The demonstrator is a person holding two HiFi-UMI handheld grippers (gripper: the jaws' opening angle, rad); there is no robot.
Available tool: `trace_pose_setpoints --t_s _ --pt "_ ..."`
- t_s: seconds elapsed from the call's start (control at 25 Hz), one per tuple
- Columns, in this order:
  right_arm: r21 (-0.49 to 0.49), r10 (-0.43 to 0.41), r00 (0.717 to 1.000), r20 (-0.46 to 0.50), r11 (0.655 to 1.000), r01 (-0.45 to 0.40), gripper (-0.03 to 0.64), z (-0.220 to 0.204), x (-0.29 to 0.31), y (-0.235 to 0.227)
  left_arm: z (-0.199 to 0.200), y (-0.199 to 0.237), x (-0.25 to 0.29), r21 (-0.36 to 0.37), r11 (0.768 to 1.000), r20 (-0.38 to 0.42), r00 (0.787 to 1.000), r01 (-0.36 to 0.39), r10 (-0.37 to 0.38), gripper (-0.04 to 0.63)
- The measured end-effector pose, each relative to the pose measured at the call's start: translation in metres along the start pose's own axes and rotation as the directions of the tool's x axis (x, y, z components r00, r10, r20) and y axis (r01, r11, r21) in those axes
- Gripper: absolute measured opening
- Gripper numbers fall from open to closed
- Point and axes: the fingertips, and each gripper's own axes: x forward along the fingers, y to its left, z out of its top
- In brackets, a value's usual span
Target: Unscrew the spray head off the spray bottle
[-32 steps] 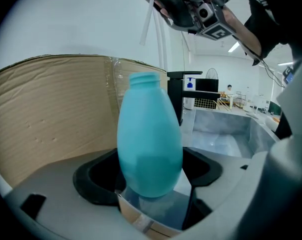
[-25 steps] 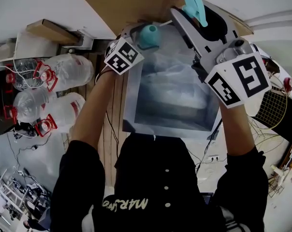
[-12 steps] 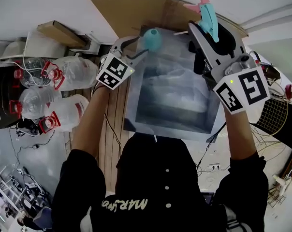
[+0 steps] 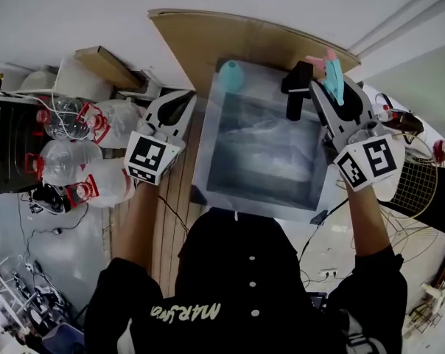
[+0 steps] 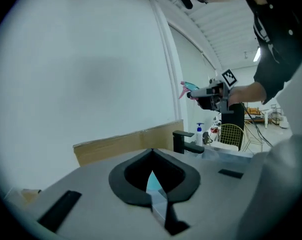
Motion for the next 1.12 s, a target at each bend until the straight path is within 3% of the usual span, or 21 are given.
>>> trace_pose_setpoints --t_s 0.2,0.56,1.12 --pt "0.022 -0.067 0.997 0.031 0.998 0.066 0.161 0.005 -0.048 -0.006 0.024 -0.011 -0.039 -0.044 0.998 0.034 0.998 -0.052 0.053 0.025" --pt "0.042 -0.180 0.980 0.083 0.983 0.177 0.161 0.013 -0.121 -0.019 0.043 -0.028 -0.094 -0.054 0.990 0.087 0.987 -0.130 0.135 0.025" --pt "0.044 -0.257 0.963 0.085 0.966 0.254 0.160 0.008 -0.148 -0.012 0.061 -0.032 -0.128 -0.041 0.974 0.112 0.968 -0.222 0.225 0.025"
